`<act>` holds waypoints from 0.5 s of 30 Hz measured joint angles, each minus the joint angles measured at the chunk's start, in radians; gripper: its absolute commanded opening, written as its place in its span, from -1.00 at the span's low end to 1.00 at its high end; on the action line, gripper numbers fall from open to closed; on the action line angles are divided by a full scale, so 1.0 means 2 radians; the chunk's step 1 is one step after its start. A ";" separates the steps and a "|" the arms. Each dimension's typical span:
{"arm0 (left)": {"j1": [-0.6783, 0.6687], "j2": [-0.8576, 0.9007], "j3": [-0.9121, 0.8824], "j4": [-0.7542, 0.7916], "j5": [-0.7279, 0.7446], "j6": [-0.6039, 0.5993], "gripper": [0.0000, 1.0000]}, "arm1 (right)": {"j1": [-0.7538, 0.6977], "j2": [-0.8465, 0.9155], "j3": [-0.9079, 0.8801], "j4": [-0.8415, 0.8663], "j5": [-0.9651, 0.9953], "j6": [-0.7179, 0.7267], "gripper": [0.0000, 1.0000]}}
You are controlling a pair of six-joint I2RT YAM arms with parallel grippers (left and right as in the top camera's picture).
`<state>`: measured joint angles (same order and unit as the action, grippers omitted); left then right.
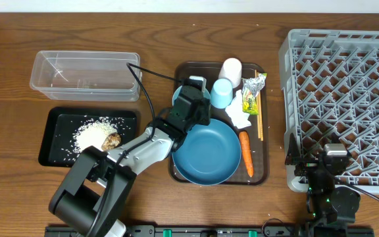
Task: Sort waste into correct bins and load items into the dishwasher rack
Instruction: 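Carry the empty bowl back and set it on the brown tray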
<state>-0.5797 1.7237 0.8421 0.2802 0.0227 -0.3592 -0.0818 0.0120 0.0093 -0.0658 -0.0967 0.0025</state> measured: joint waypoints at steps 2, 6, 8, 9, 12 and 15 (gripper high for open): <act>0.000 -0.006 0.000 -0.002 0.000 0.000 -0.15 | 0.000 0.000 0.000 0.000 0.000 0.000 0.99; 0.000 -0.047 0.000 -0.020 0.000 0.001 -0.16 | 0.000 0.000 0.000 0.000 0.000 0.000 0.99; 0.000 -0.082 0.000 -0.045 0.000 0.000 -0.15 | 0.000 0.000 0.000 0.000 0.000 0.000 0.98; 0.000 -0.101 0.000 -0.061 0.000 0.000 -0.14 | 0.000 0.000 0.000 0.000 0.000 0.000 0.99; 0.000 -0.164 0.001 -0.144 0.001 -0.007 0.47 | 0.000 0.000 0.000 0.000 0.000 0.000 0.98; 0.000 -0.213 0.001 -0.206 0.025 -0.010 0.96 | 0.000 0.000 0.000 0.001 0.000 0.000 0.99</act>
<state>-0.5793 1.2980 0.8433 -0.1318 0.0731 -0.3801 -0.0818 0.0120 0.0090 -0.0647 -0.0967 0.0025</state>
